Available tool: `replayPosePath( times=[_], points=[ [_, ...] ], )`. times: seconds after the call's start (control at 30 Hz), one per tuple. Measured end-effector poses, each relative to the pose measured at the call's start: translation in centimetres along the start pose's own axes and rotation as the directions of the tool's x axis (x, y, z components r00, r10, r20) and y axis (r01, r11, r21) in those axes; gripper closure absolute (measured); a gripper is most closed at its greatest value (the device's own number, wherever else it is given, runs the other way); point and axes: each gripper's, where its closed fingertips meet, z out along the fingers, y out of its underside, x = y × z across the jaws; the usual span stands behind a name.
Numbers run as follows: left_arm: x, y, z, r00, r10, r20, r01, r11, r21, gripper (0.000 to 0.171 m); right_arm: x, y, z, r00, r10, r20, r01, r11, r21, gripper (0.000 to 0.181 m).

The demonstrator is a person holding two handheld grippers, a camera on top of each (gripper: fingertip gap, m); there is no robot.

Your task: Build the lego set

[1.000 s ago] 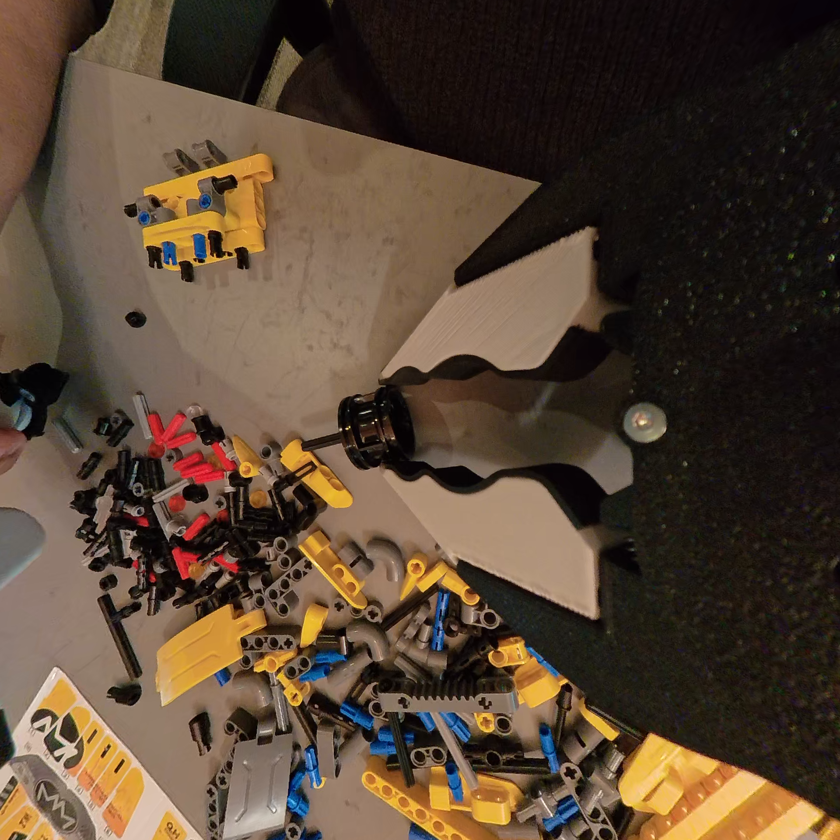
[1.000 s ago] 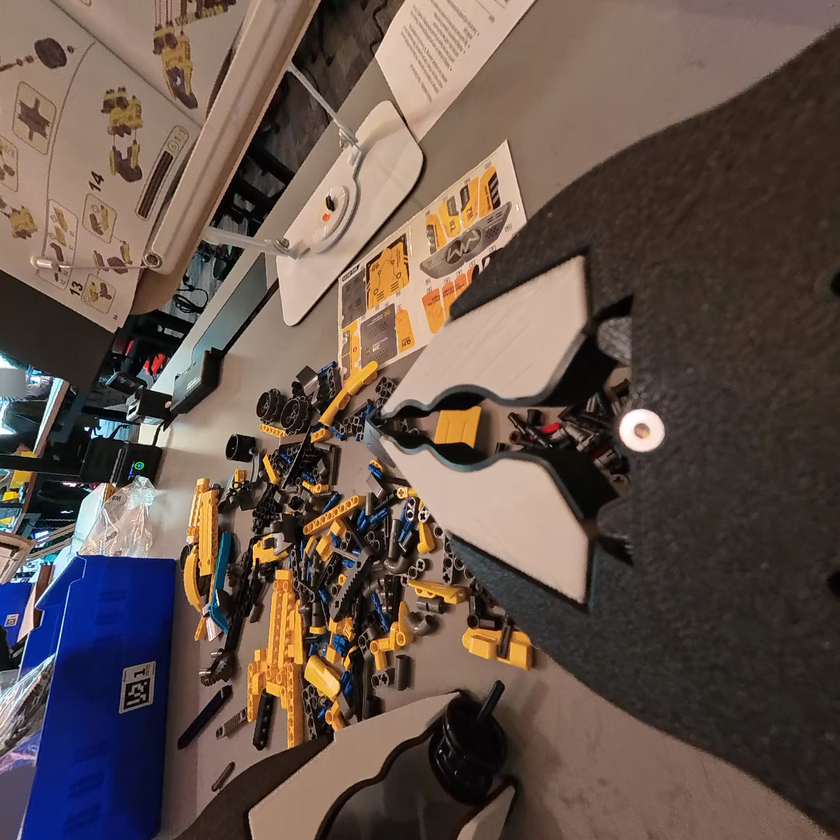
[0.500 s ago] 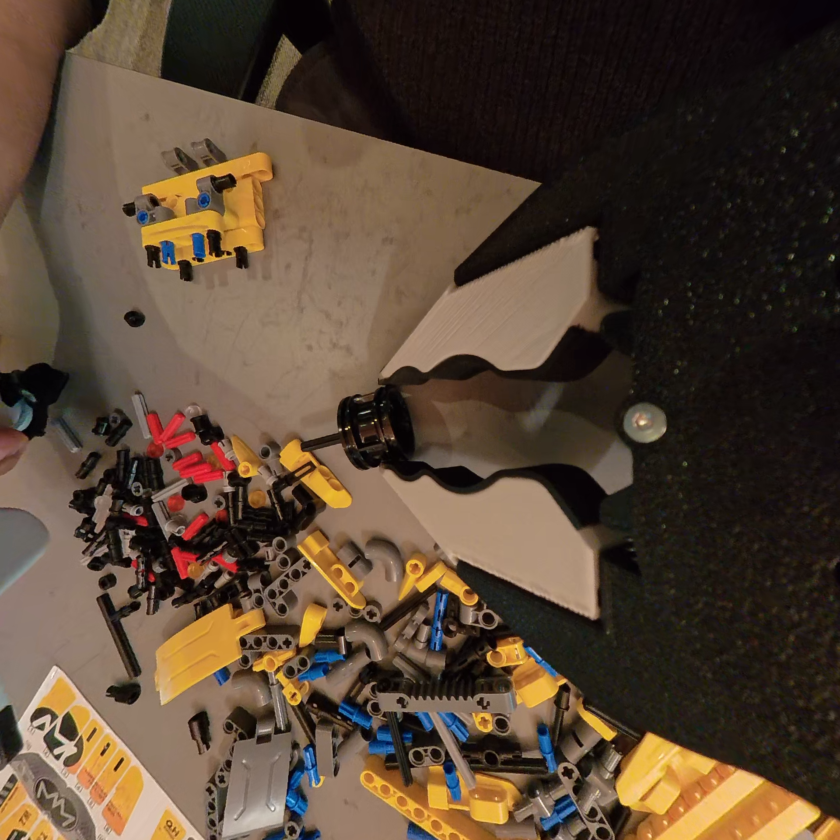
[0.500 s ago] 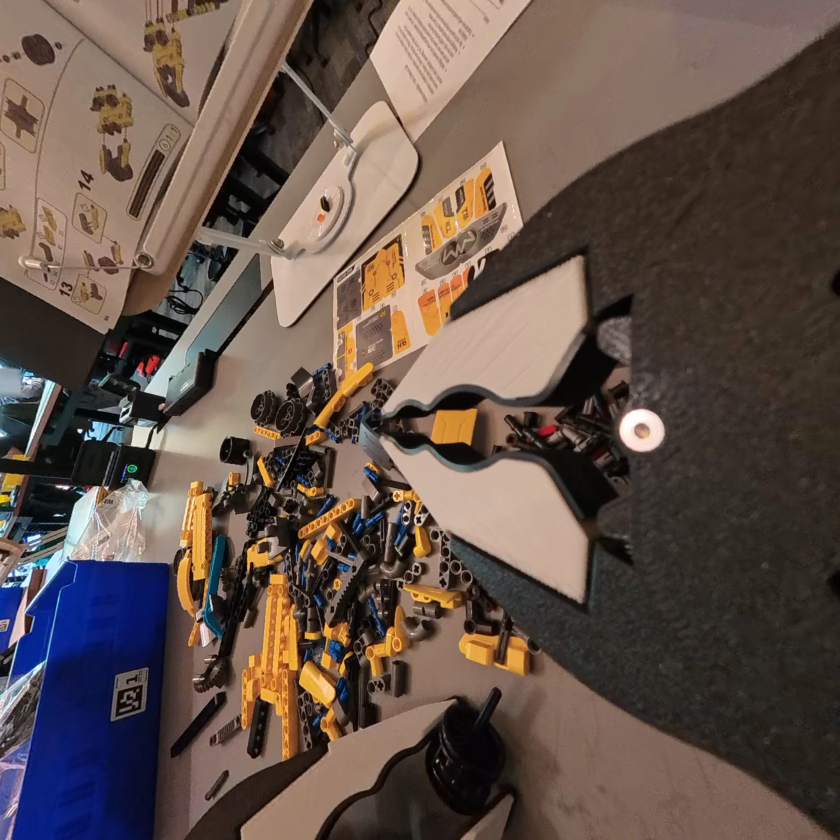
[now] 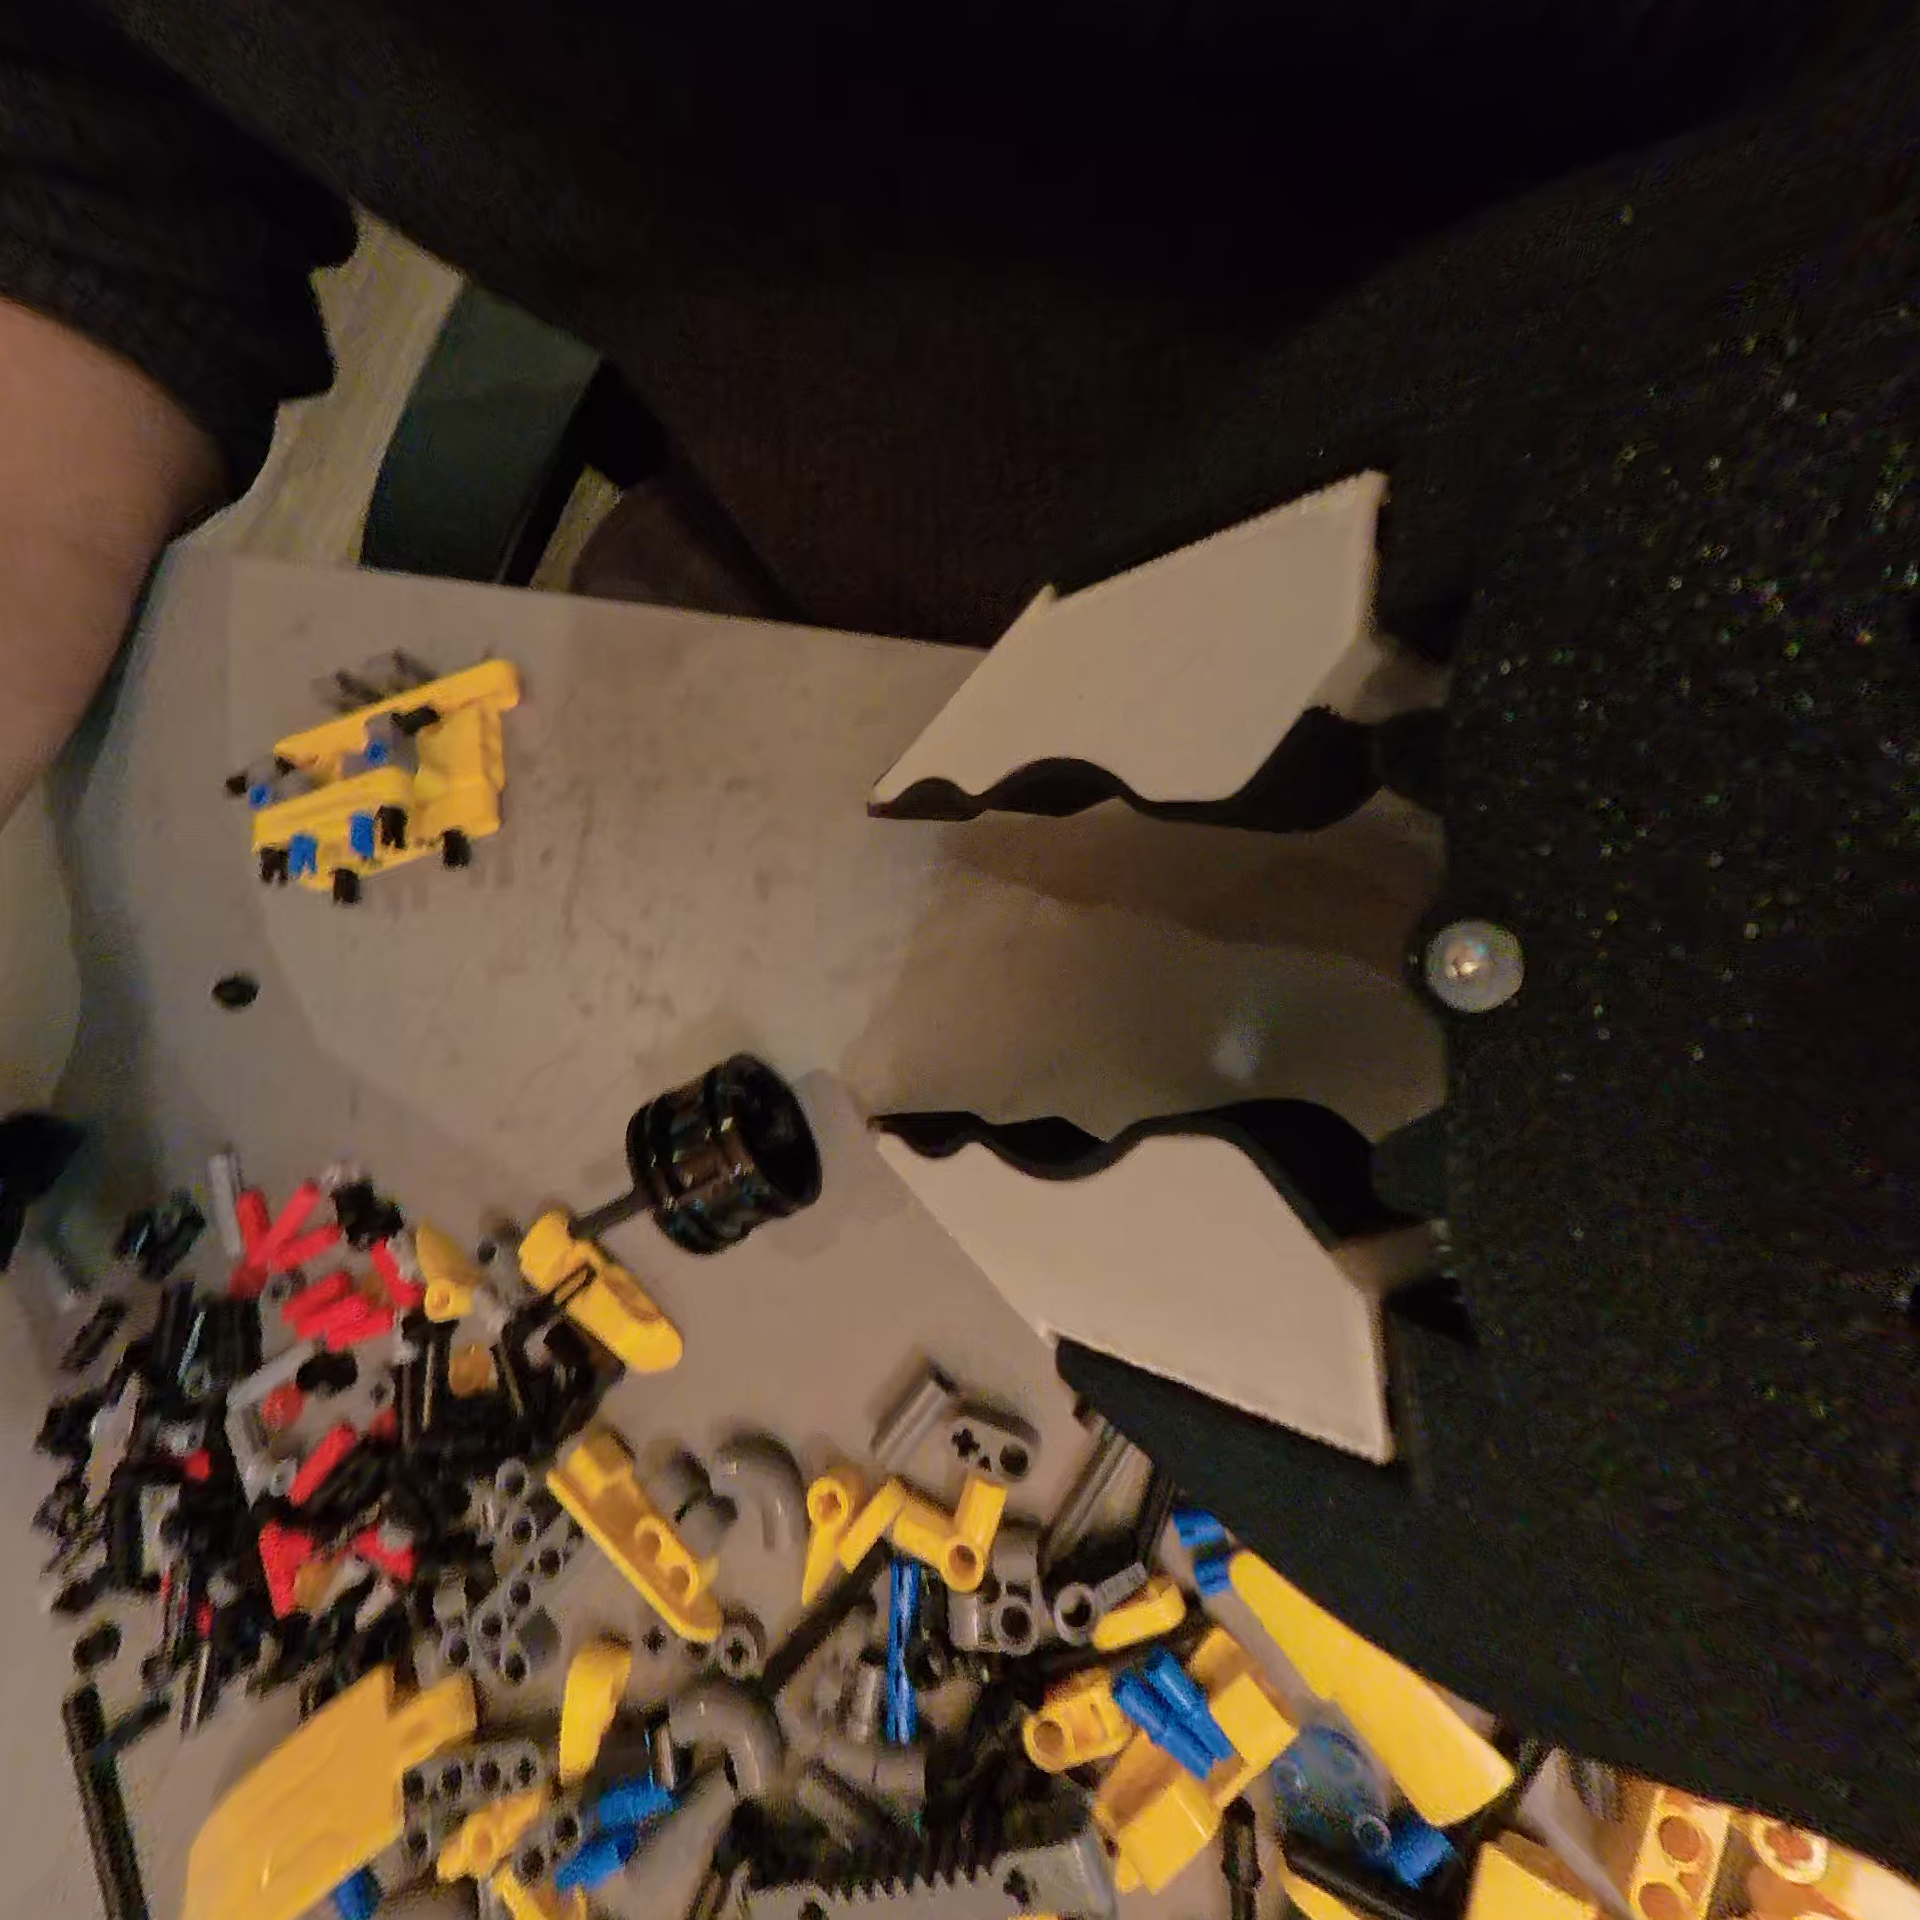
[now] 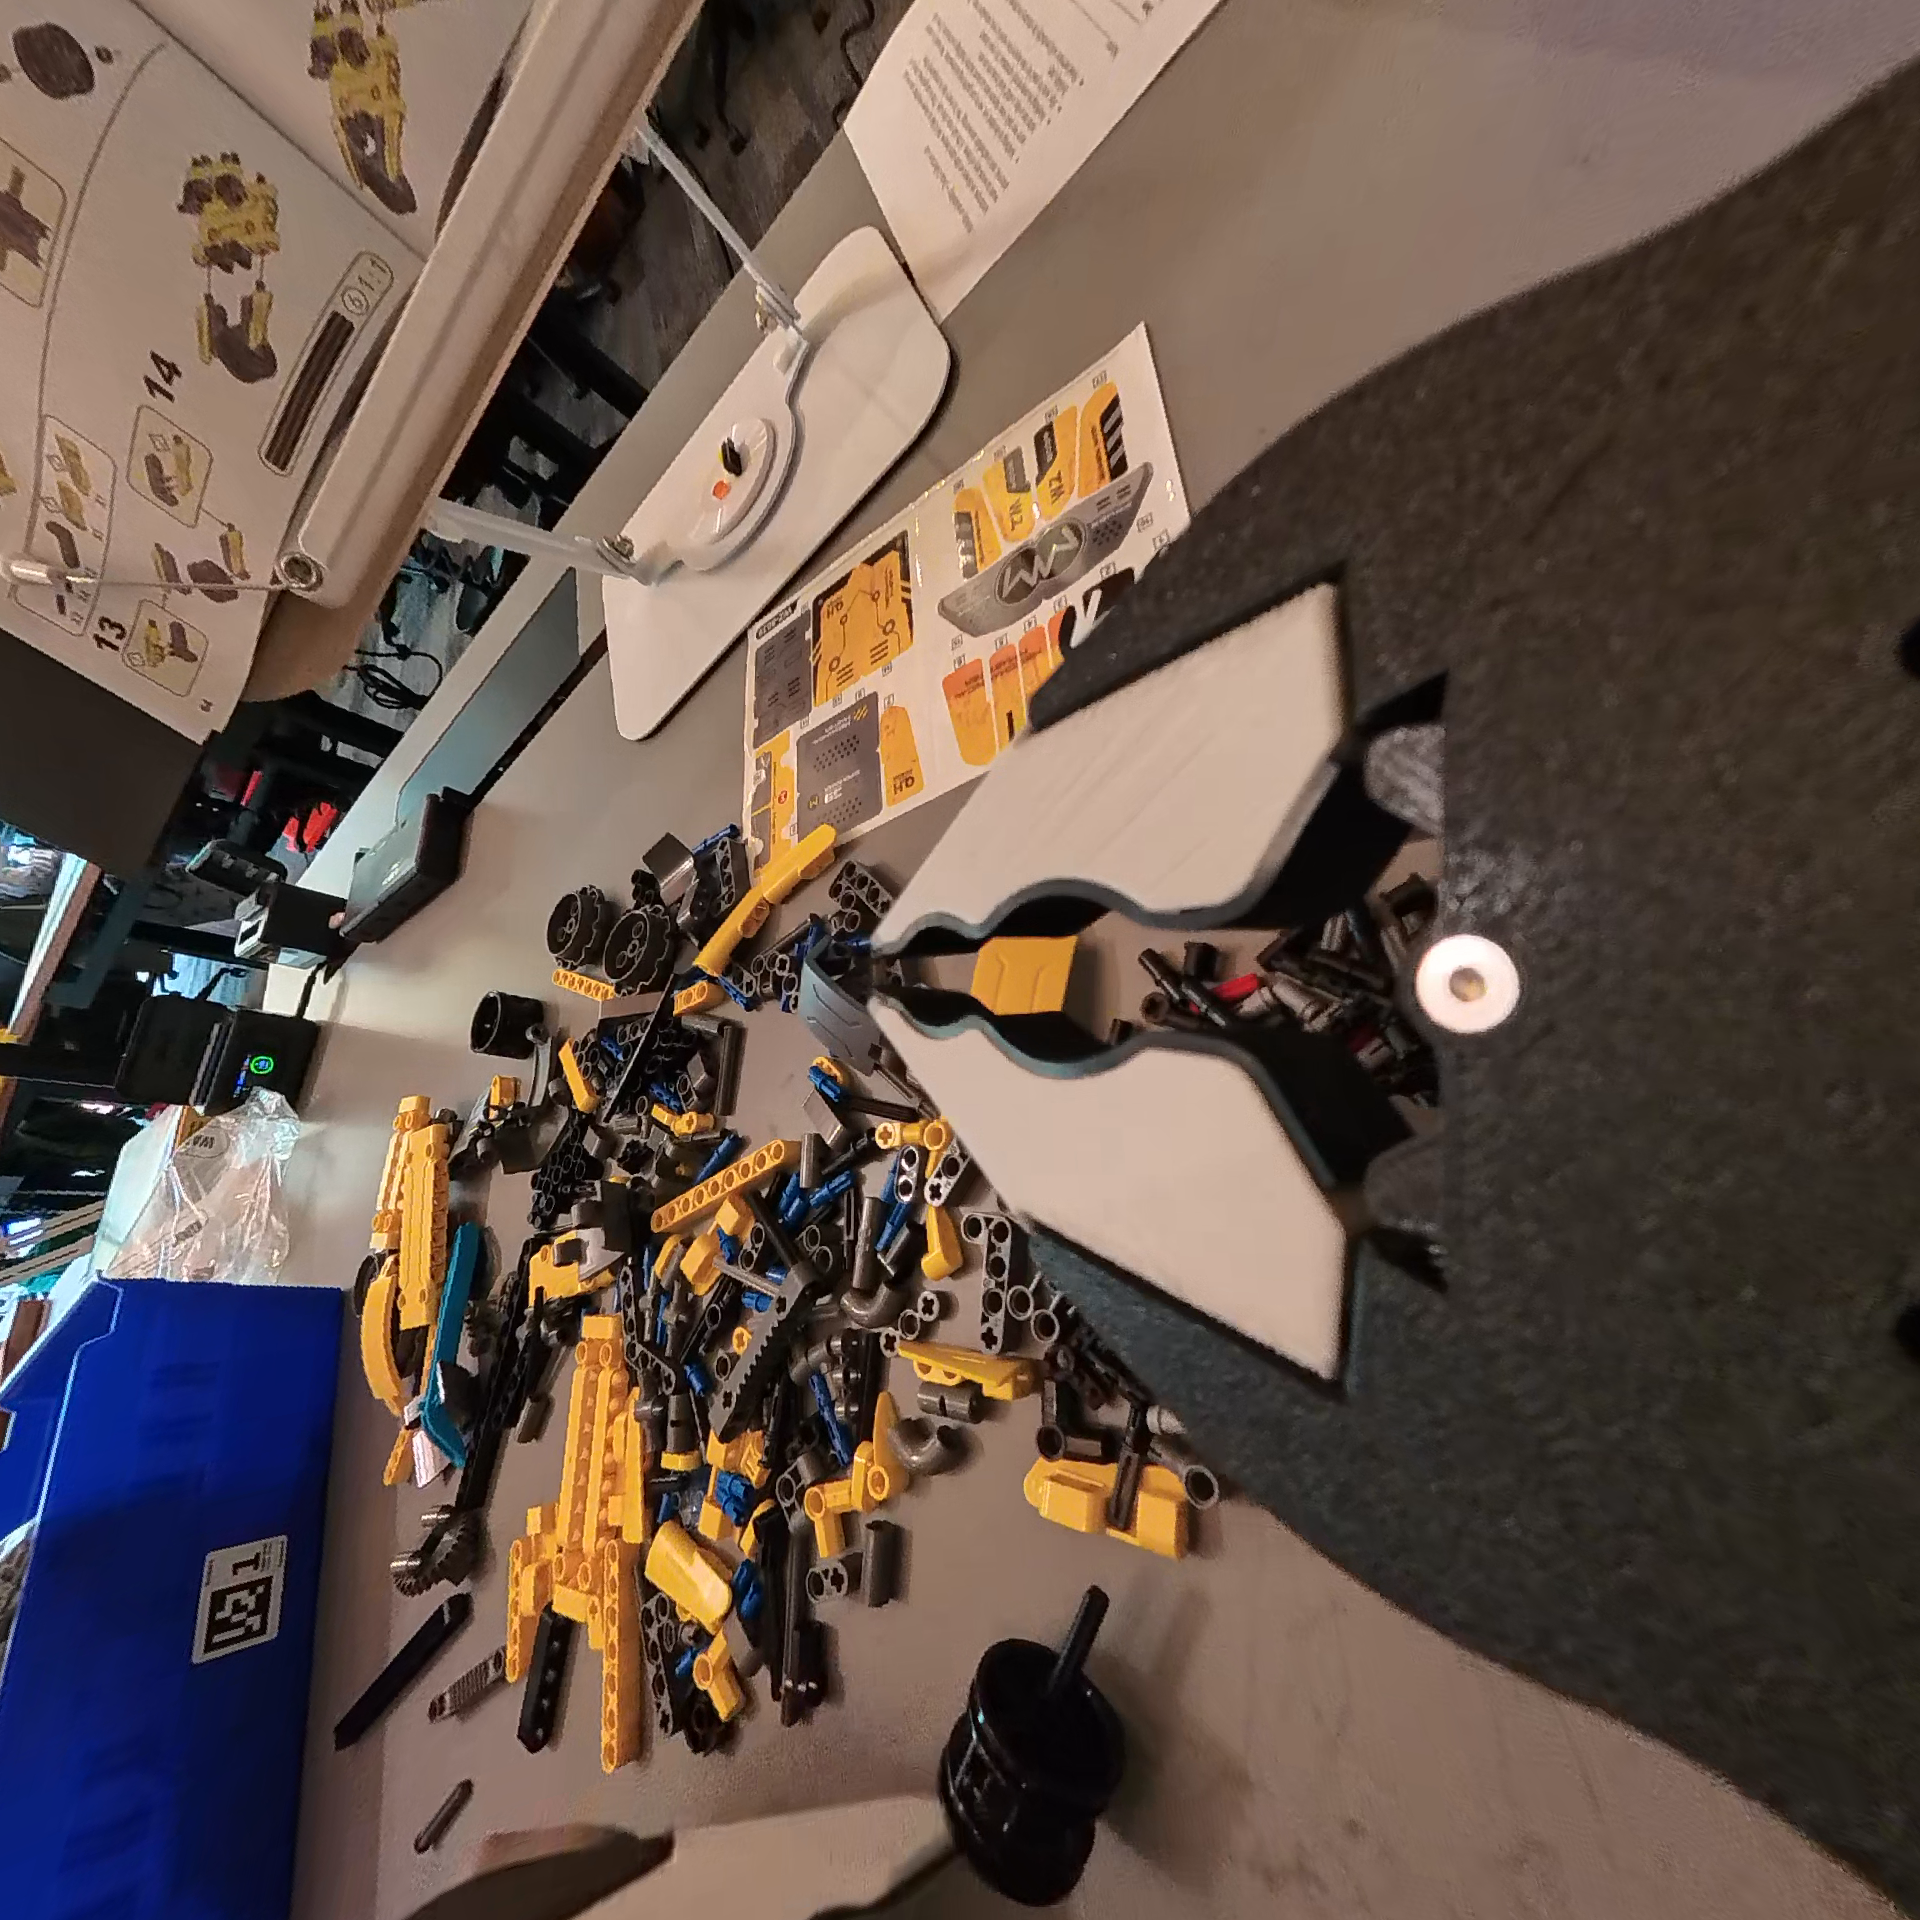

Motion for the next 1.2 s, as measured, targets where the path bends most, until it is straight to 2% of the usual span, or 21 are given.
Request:
replayPosePath(
  times=[0.1, 0.13, 0.33, 0.47, 0.57, 0.8, 1.2],
  points=[
    [1.8, 0.5, -0.3, 0.992, 0.043, -0.115, -0.045, 0.999, -0.011, 0.116, 0.0, 0.0, 0.0, 1.0, -0.008, 0.001, 0.008, 1.0, -0.002, 0.176],
    [1.8, 0.5, -0.3, 0.992, 0.045, -0.12, -0.046, 0.999, -0.01, 0.116, 0.0, -0.1, -0.1, 1.0, -0.01, 0.0, 0.01, 1.0, 0.0, 0.176],
    [-0.4, -1.0, -1.3, 0.999, 0.015, -0.039, -0.012, 0.996, 0.092, 0.117, -0.2, -0.7, -0.4, 1.0, -0.018, 0.002, 0.018, 1.0, 0.021, 0.176],
    [-2.9, -3.5, -2.2, 0.996, -0.029, 0.082, 0.009, 0.972, 0.237, 0.117, -0.5, -0.7, -0.3, 1.0, -0.028, 0.008, 0.028, 0.999, 0.019, 0.176],
    [-2.3, -5.1, -2.4, 0.997, -0.009, 0.073, -0.015, 0.947, 0.322, 0.119, -0.5, -0.5, -0.2, 0.999, -0.038, 0.006, 0.038, 0.999, 0.006, 0.176],
    [-2.6, -4.5, -1.5, 0.998, -0.049, 0.04, 0.037, 0.964, 0.262, 0.119, 0.0, -0.4, -0.4, 1.0, -0.027, -0.003, 0.027, 1.0, 0.008, 0.176],
    [-2.3, -3.2, 0.1, 0.996, 0.006, 0.086, -0.018, 0.991, 0.135, 0.119, 0.3, -0.6, -0.6, 0.999, -0.031, -0.014, 0.031, 0.999, 0.013, 0.176]
  ],
)
